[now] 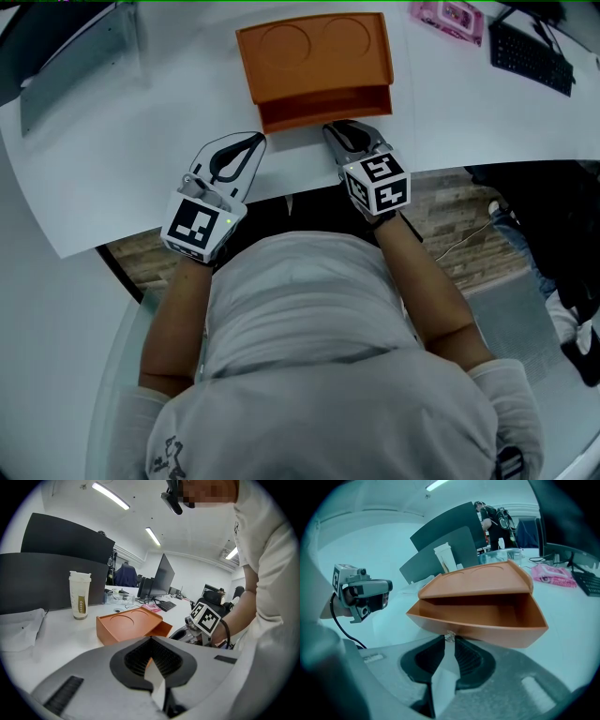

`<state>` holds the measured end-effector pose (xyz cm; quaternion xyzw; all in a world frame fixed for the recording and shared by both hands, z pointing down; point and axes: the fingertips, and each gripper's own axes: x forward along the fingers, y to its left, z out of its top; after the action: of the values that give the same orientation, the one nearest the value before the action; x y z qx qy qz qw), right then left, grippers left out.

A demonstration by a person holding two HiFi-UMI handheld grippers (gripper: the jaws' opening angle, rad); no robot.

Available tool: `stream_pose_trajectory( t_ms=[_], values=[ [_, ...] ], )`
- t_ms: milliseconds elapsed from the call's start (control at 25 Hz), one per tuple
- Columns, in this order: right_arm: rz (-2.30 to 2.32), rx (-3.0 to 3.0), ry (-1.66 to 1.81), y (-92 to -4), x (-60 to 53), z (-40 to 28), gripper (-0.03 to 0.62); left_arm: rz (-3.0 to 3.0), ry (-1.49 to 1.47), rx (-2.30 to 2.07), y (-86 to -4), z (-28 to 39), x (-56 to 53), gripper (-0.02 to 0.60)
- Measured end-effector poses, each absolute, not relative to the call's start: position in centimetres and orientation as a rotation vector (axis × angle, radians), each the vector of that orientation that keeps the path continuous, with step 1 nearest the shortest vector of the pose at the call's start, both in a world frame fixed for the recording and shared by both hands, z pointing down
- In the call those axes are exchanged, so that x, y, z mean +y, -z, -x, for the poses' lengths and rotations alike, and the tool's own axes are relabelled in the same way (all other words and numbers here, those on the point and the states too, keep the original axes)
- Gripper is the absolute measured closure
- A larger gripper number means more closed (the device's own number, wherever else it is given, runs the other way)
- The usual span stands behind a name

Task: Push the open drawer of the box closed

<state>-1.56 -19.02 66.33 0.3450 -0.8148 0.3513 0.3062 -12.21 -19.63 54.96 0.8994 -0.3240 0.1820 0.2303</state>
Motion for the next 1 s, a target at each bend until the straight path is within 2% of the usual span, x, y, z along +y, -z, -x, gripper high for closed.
stream_pose_trajectory(
  t_ms=[1000],
  values=[
    [-0.868,-2.153,-0.908,-66.5,-24.5,2.7,0.525,-2.449,-0.49,-0.938,-54.4,13.4,-22.6,0.581]
  ],
)
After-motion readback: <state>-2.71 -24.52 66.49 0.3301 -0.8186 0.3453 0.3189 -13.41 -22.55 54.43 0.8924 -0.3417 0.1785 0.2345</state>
